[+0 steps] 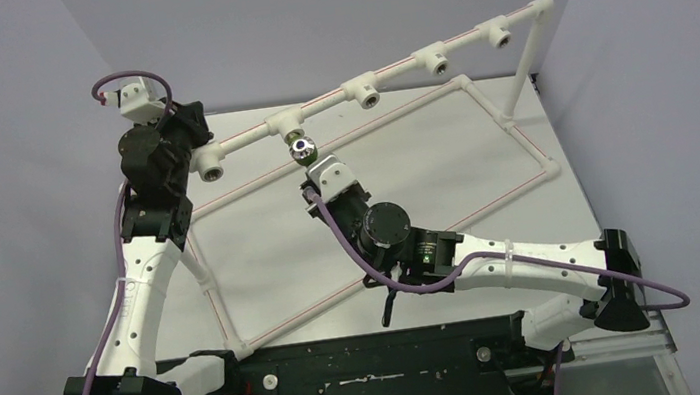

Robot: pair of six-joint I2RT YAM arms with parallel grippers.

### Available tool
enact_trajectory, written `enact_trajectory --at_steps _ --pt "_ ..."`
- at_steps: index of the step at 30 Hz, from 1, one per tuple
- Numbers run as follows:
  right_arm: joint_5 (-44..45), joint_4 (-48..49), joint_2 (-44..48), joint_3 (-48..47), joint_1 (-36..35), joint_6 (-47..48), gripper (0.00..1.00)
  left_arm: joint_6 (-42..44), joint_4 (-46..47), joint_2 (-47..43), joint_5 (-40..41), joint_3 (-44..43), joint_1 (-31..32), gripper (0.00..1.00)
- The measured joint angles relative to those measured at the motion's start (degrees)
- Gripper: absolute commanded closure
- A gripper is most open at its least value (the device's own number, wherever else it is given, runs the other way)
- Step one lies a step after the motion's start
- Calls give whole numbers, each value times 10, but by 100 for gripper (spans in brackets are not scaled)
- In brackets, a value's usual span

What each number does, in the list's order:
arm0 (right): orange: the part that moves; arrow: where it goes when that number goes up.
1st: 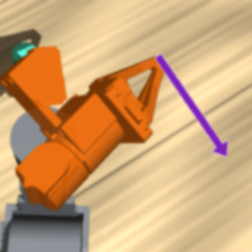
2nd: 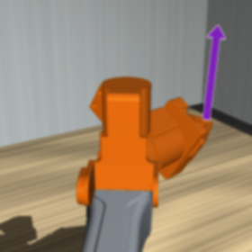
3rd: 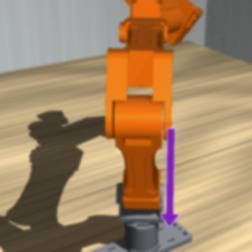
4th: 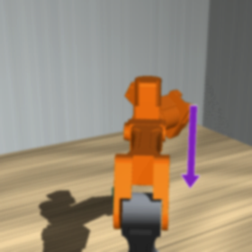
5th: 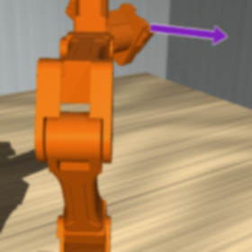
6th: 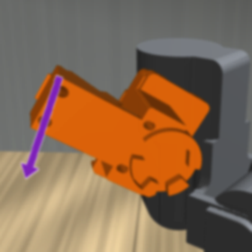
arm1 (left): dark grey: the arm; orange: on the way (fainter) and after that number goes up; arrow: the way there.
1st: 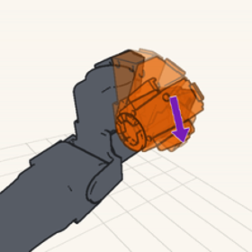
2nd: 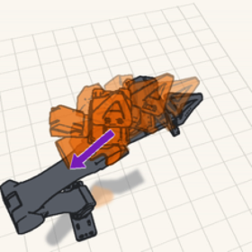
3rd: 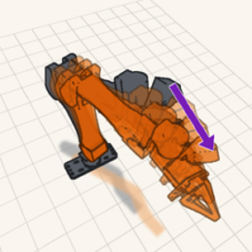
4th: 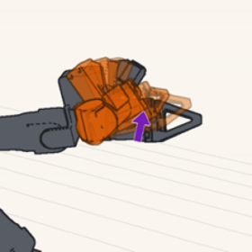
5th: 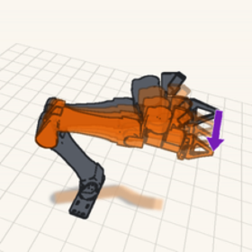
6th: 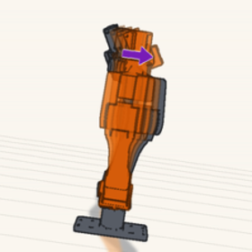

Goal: Install the water faucets

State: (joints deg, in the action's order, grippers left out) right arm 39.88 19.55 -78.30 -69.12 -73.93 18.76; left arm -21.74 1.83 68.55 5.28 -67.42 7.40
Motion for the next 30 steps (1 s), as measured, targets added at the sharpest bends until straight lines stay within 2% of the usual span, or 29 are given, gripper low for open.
enact_trajectory --at_steps 30 --pt "23 -3 -26 -13 -2 55 100 -1 4 0 -4 2 -1 100"
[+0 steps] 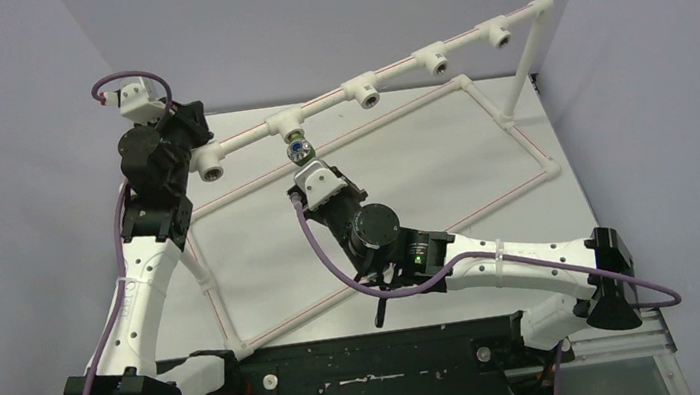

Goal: Install the water faucets

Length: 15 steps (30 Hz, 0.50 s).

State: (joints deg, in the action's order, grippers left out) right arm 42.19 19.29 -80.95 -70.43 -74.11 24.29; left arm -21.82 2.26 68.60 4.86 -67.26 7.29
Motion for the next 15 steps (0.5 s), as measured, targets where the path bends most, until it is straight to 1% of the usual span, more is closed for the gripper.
enact_trajectory --at_steps 15 --pt "5 4 -14 -7 -2 62 100 0 6 1 -3 2 -2 100"
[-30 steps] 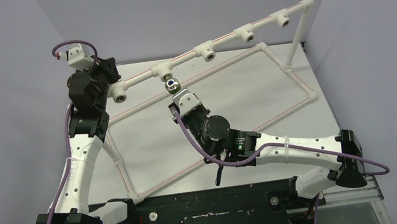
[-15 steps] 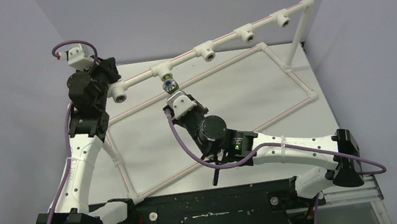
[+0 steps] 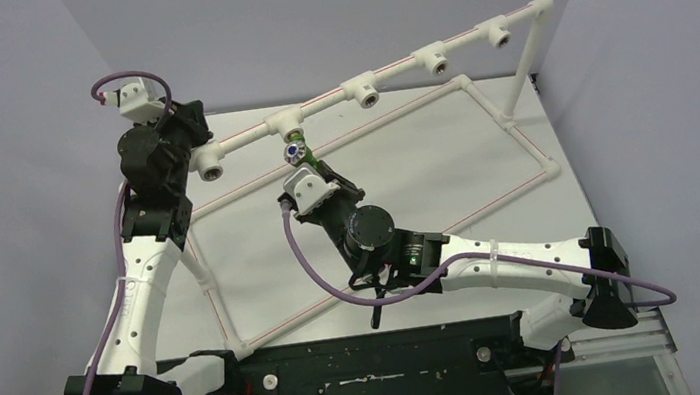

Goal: Install the water faucets

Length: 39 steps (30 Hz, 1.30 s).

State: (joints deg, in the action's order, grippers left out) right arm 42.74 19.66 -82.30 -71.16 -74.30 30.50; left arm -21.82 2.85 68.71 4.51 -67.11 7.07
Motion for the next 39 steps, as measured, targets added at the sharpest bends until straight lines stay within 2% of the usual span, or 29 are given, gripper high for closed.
enact_trajectory --at_steps 11,27,39 --pt "-3 3 0 0 9 -33 100 0 3 1 -1 1 0 100" --pt "-27 -16 12 1 31 -179 100 0 16 5 -3 3 -4 100" --pt "-10 14 19 20 34 -325 100 -2 18 5 -5 5 -4 100"
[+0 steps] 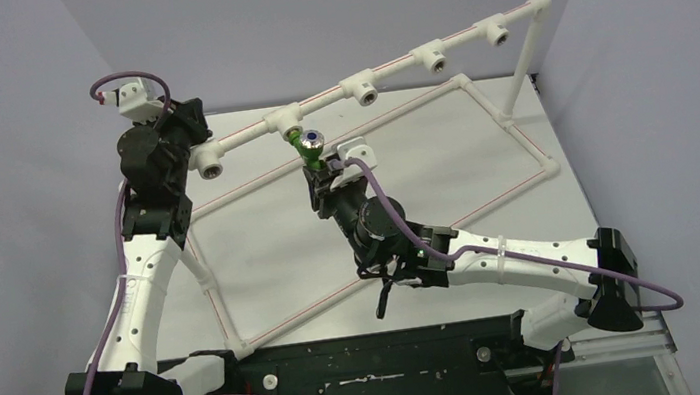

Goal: Install the water faucets

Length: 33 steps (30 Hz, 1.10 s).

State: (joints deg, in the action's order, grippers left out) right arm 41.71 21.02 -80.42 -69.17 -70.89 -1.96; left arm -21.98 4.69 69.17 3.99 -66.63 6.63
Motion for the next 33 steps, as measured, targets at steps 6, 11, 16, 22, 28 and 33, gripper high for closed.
enact_trajectory --at_steps 6,11,16,22,28,33 --pt "-5 0 7 8 9 -85 100 -1 2 -1 0 1 0 100" --pt "-12 -1 14 16 16 -153 100 -2 5 -1 0 2 0 100" --pt "-12 -4 17 19 19 -215 100 -2 7 -1 0 3 -1 100" --pt "-10 -5 18 23 22 -291 100 -3 10 -2 0 5 -4 100" --pt "1 -8 18 26 23 -379 100 -3 9 -3 0 7 -9 100" --pt "10 -18 19 27 23 -457 100 -3 10 -4 0 8 -9 100"
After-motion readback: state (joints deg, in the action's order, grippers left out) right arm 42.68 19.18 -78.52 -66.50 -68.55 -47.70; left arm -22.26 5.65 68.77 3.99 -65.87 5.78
